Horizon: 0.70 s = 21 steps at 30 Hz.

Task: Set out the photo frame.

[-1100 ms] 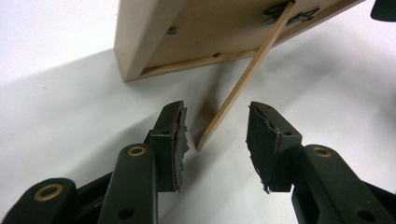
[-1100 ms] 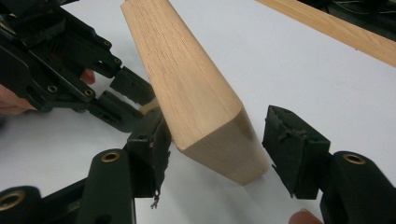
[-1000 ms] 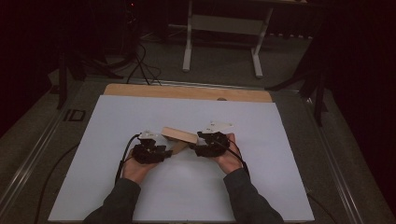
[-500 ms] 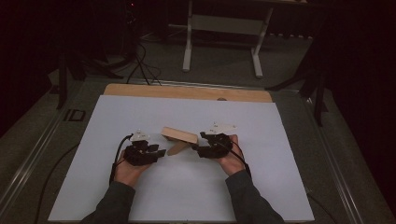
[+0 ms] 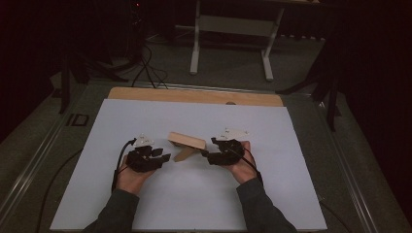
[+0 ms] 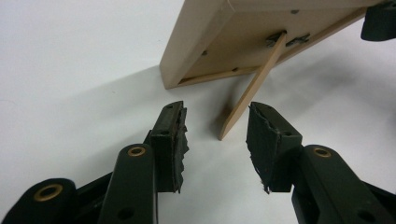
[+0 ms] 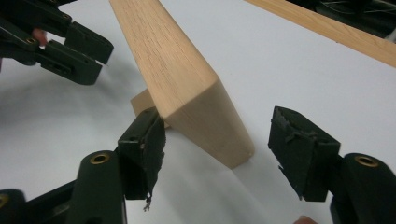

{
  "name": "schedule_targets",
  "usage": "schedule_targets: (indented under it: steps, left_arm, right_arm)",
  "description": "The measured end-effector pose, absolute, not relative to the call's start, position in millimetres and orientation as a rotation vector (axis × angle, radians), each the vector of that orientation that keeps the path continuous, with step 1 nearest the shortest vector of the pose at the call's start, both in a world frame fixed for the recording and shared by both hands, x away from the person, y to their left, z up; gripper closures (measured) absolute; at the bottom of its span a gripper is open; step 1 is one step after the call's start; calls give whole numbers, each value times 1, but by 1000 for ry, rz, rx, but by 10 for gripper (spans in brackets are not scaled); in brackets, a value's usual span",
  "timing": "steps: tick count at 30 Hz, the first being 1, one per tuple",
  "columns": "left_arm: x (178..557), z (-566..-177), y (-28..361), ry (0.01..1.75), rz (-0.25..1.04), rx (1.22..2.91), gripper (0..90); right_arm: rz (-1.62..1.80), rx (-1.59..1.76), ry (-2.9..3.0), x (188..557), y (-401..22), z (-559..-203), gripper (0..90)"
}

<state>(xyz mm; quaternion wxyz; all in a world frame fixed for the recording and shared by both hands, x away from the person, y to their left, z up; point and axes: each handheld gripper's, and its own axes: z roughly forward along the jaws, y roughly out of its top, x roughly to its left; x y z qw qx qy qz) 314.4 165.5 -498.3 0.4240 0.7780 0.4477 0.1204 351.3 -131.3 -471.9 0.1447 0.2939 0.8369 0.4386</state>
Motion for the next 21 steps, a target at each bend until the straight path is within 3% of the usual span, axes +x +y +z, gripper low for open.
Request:
schedule_targets:
  steps: [21]
  left_arm:
    - [312,-491,167,1134,337,1927,590]
  right_arm:
    - [1248,918,2401,353,-152,-477,224]
